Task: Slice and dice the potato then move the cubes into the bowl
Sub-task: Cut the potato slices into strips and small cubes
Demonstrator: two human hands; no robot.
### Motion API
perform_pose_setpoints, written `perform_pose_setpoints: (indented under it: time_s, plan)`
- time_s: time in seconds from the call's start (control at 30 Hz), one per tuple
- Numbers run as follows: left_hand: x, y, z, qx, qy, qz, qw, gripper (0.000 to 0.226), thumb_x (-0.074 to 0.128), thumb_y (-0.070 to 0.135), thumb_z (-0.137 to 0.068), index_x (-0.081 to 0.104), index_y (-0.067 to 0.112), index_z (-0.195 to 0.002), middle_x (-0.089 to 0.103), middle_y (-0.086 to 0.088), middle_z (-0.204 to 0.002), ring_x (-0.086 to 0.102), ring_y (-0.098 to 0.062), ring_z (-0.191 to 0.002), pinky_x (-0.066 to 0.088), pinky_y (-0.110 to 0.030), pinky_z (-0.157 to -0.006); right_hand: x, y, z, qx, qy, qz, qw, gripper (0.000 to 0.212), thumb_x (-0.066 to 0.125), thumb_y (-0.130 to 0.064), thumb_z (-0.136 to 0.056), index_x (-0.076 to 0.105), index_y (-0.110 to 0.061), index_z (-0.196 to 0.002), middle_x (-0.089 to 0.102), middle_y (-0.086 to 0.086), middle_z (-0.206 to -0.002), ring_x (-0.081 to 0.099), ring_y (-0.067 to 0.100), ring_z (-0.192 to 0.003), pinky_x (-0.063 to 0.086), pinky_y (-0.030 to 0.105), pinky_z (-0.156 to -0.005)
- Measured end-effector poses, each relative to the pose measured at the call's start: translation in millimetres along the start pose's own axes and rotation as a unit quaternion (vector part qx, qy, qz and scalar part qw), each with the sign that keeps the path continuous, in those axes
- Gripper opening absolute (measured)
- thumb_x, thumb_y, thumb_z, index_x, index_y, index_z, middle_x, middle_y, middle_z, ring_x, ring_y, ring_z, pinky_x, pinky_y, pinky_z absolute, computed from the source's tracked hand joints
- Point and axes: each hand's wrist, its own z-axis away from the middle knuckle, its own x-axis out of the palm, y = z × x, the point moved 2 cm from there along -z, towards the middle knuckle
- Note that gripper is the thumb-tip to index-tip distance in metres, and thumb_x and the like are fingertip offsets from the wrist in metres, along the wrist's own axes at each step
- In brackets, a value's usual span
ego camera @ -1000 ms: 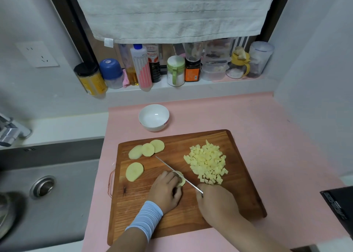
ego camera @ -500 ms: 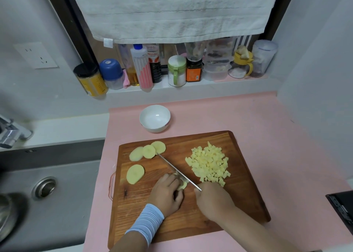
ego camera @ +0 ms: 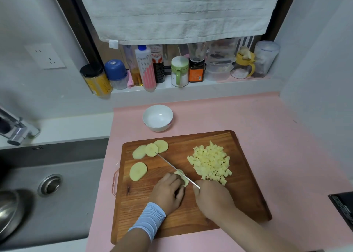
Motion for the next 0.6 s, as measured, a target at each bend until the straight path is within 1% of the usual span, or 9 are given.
perform_pose_setpoints:
  time_s: [0.17, 0.3, 0.37, 0.4, 0.5, 0.53, 0.6]
  plan:
    - [1.2, -2.2, 1.0, -0.013, 0.001, 0.009, 1.000, 0.010, 0.064, 0.020, -0.087, 0.073, 0.019, -0.093, 0.066, 0.009, -0.100, 0.058, -0.014, -0.089, 0.052, -0.029, -0.074, -0.1, 11.8, 22.2, -0.001, 0.006, 0.011, 1.000, 0.029, 0.039, -0.041, -0.104, 0.061, -0.029, -0.090, 0.061, -0.009, -0.077, 0.061, 0.014, -0.074, 0.050, 0.030, -0.067]
    - [-0.3, -1.4, 0.6, -0.013, 0.013, 0.015, 1.000, 0.006, 0.067, 0.018, -0.085, 0.072, 0.018, -0.088, 0.064, 0.009, -0.095, 0.058, -0.013, -0.087, 0.053, -0.029, -0.072, -5.0, 21.6, 29.4, 0.002, -0.007, 0.004, 1.000, 0.030, 0.041, -0.039, -0.105, 0.067, -0.029, -0.098, 0.065, -0.011, -0.080, 0.061, 0.009, -0.072, 0.048, 0.023, -0.063]
    - [0.1, -1.4, 0.2, -0.013, 0.015, 0.020, 1.000, 0.004, 0.068, 0.017, -0.084, 0.071, 0.018, -0.086, 0.063, 0.010, -0.093, 0.058, -0.013, -0.087, 0.053, -0.028, -0.071, -8.2, 23.1, 28.4, 0.010, -0.019, 0.000, 1.000, 0.030, 0.042, -0.039, -0.105, 0.068, -0.028, -0.095, 0.065, -0.011, -0.079, 0.060, 0.008, -0.070, 0.047, 0.022, -0.062]
    - [0.4, -1.6, 0.4, -0.013, 0.014, 0.022, 1.000, 0.004, 0.068, 0.017, -0.084, 0.071, 0.018, -0.086, 0.063, 0.010, -0.093, 0.059, -0.013, -0.087, 0.053, -0.029, -0.071, -9.4, 23.6, 27.0, 0.015, -0.024, -0.003, 1.000, 0.031, 0.043, -0.039, -0.105, 0.066, -0.027, -0.089, 0.065, -0.011, -0.078, 0.060, 0.007, -0.069, 0.047, 0.021, -0.060]
    - [1.2, -2.8, 0.5, -0.014, 0.013, 0.025, 1.000, 0.003, 0.068, 0.017, -0.084, 0.070, 0.018, -0.086, 0.062, 0.009, -0.093, 0.059, -0.014, -0.088, 0.054, -0.030, -0.070, -9.6, 23.2, 20.3, 0.029, -0.044, -0.016, 0.999, 0.036, 0.046, -0.038, -0.104, 0.053, -0.030, -0.070, 0.060, -0.012, -0.073, 0.057, 0.005, -0.066, 0.038, 0.020, -0.056]
    - [0.9, -2.9, 0.0, -0.014, 0.013, 0.025, 1.000, 0.003, 0.068, 0.017, -0.084, 0.069, 0.018, -0.086, 0.062, 0.009, -0.093, 0.059, -0.014, -0.088, 0.054, -0.030, -0.070, -8.4, 21.9, 17.2, 0.030, -0.049, -0.023, 0.998, 0.036, 0.046, -0.037, -0.104, 0.051, -0.031, -0.069, 0.059, -0.011, -0.073, 0.057, 0.005, -0.066, 0.038, 0.020, -0.056]
    - [0.2, -2.4, -0.8, -0.014, 0.012, 0.024, 1.000, 0.004, 0.068, 0.017, -0.083, 0.070, 0.018, -0.086, 0.063, 0.009, -0.093, 0.059, -0.013, -0.088, 0.054, -0.029, -0.071, -3.8, 16.0, 9.8, 0.027, -0.055, -0.030, 0.998, 0.032, 0.046, -0.034, -0.104, 0.055, -0.029, -0.073, 0.061, -0.009, -0.076, 0.059, 0.008, -0.070, 0.039, 0.022, -0.057]
